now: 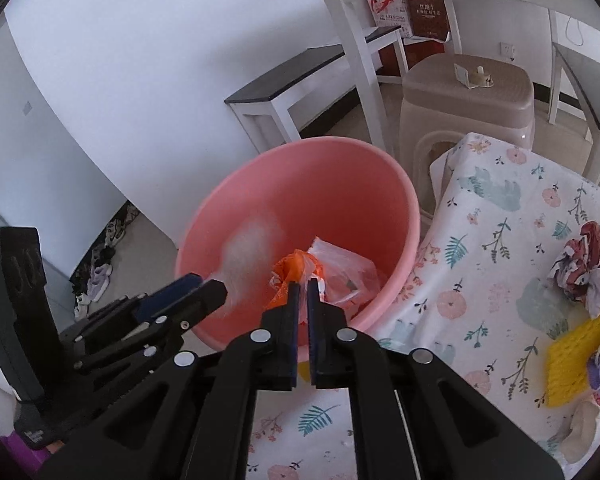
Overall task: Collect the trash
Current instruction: 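Move both grippers over the pink bucket and release the wrap and wrapper, then grasp the red patterned wrapper with the left gripper while the right gripper grasps the snack bag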
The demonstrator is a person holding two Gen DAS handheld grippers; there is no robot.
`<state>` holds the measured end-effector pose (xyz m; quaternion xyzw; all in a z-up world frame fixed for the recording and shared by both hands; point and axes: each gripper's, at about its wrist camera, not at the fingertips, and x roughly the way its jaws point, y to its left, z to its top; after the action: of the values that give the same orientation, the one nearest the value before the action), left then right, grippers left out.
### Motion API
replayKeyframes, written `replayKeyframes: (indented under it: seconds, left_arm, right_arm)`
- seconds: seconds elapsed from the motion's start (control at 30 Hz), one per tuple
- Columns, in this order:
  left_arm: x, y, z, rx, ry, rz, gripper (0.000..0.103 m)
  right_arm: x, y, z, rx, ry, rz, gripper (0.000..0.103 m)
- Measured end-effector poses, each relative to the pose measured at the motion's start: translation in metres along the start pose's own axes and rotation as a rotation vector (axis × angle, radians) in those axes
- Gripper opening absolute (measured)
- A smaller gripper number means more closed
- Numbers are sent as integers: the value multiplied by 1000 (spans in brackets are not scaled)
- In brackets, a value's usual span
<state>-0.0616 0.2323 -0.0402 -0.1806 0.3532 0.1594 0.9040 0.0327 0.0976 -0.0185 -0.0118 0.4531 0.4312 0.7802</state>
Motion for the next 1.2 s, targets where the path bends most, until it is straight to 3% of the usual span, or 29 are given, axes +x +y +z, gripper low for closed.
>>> replayKeyframes:
  seconds: [0.1,0.17,0.67,0.97,1.2]
  left_arm:
    - [0,3,0,-20,1,-2,37]
    - [-2,4,0,-28,1,-10,37]
    - [-15,-35,1,27,-11,-106,37]
    - [-15,-80,-6,123,13,-180,37]
    - [-4,-119,-7,181,43,-236,37]
  right_arm:
    - [-4,-2,-1,4,-10,-1,13]
    - [-6,-5,-1,11,-20,2,25]
    - [-48,-19,-26,-25,-86,-96,25]
    - [-100,-58,-59,26,-150,-202,25]
    - [-154,-112,-89,157,-216,-309,25]
